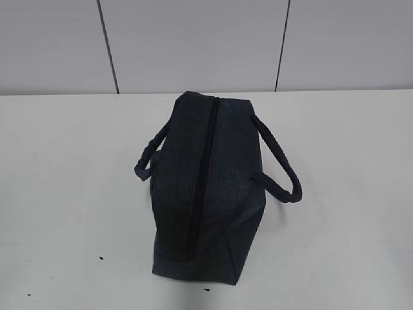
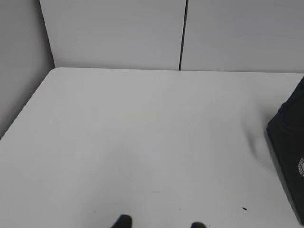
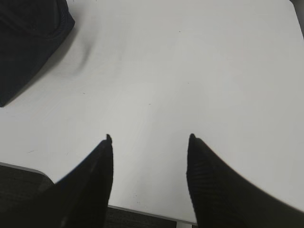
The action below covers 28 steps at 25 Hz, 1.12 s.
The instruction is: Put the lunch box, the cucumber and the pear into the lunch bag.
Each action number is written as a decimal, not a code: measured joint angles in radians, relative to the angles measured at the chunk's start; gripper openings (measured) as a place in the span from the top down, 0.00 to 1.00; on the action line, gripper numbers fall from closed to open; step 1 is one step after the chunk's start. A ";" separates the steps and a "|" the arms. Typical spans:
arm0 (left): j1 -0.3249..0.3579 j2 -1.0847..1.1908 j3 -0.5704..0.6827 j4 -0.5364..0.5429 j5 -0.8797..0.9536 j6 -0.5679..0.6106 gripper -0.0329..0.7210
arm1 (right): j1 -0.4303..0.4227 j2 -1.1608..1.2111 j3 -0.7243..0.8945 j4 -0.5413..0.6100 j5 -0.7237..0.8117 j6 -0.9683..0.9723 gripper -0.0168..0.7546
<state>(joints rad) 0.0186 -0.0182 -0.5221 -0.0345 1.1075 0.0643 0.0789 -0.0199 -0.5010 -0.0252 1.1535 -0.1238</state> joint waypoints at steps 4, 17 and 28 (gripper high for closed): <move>0.000 0.000 0.000 0.000 0.000 0.000 0.64 | 0.000 0.000 0.000 -0.001 0.000 0.000 0.46; 0.000 0.000 0.000 0.000 0.000 0.000 0.64 | 0.000 0.000 0.000 -0.002 0.000 0.000 0.46; 0.000 0.000 0.000 0.000 0.000 0.000 0.64 | 0.000 0.000 0.000 -0.002 0.000 0.000 0.46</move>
